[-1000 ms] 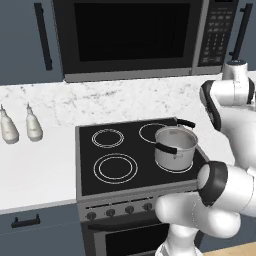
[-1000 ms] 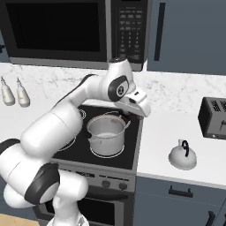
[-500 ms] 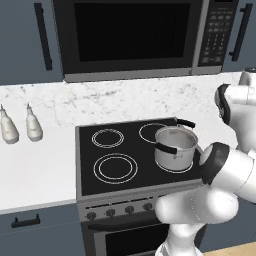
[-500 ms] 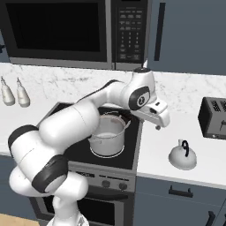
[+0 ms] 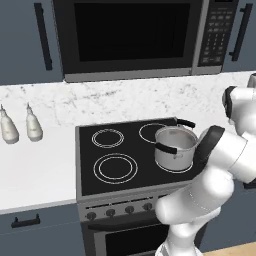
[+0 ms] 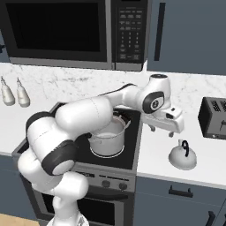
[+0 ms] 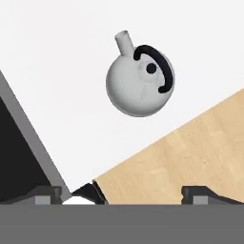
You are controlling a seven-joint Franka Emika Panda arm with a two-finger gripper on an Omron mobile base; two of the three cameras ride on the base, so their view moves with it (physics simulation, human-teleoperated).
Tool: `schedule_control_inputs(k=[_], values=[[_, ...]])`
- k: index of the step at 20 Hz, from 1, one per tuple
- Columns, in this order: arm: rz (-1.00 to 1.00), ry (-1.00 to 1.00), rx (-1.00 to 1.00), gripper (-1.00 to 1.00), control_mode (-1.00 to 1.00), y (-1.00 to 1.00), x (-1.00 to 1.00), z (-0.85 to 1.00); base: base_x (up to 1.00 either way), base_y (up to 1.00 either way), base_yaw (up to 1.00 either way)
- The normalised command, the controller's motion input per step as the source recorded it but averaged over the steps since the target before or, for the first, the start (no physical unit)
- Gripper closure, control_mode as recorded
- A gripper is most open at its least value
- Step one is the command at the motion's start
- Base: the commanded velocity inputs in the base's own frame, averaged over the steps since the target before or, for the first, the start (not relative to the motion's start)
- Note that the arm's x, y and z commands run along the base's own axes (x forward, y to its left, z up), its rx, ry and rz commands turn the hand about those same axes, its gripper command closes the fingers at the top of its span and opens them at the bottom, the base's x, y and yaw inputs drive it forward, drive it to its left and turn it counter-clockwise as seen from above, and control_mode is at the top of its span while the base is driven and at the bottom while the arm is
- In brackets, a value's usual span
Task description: Pick the kettle from the counter and place it on a stove burner. Then turn the burner on.
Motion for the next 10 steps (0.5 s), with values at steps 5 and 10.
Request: schedule_control_inputs(k=[5,10], values=[[0.14,0.15,0.0,-1.0,-1.0,-0.21,0.0,-0.14,0.0,0.0,0.0],[0.07,0.03,0.02,-1.0,-1.0,-0.48,0.0,-0.11,0.0,0.0,0.0]])
